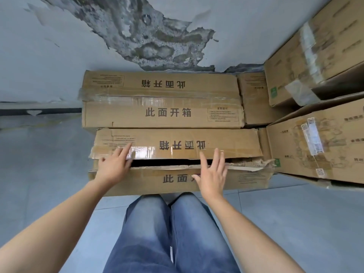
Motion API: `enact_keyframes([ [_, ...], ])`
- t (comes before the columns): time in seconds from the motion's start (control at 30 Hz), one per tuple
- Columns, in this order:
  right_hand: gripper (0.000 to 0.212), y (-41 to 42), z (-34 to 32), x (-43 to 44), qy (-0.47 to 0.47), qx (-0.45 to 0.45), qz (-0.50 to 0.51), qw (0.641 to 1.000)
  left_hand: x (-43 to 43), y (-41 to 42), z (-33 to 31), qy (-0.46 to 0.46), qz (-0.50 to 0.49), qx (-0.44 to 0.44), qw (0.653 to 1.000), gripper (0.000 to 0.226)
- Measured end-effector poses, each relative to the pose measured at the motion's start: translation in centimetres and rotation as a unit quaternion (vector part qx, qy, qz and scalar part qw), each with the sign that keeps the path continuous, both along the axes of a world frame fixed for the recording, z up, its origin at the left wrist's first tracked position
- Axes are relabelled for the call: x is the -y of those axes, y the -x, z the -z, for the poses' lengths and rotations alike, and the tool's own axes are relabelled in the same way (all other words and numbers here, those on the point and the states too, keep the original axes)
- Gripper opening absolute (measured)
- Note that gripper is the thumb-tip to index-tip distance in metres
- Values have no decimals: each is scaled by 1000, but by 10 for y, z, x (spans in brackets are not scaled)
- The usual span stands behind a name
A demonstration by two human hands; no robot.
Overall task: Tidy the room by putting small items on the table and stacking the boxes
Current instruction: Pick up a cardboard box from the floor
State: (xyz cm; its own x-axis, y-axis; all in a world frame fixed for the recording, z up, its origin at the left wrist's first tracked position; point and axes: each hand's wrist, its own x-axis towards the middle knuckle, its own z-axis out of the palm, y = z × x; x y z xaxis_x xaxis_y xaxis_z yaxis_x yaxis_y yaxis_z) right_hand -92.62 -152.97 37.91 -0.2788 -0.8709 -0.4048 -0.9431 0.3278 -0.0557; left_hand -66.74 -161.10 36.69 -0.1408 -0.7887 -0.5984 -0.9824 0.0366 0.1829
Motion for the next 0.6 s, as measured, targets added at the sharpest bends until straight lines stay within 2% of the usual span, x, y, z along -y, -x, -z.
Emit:
enact_keyframes([
  [0.07, 97, 14, 20, 2, -57, -14, 7, 998, -6, 0, 11, -68, 38, 38, 996, 89],
  [0.13, 100, 25, 34, 8, -96, -14, 19, 995, -19, -1, 23, -78, 118, 88, 986, 103],
  [0.2, 102, 30, 44, 17, -118, -4, 33, 992, -32, 0, 36, -90, 132, 110, 981, 104],
  [0.37, 108, 46, 58, 33, -175, 64, 81, 979, -54, 1, 60, -58, 58, 108, 991, 111],
  [0.5, 91, 45, 63, 49, -157, 93, 84, 980, -62, 2, 62, -62, 7, 101, 993, 107],
  [0.6, 93, 49, 60, 56, -176, 108, 70, 976, -61, 7, 60, -78, -4, 110, 991, 104],
])
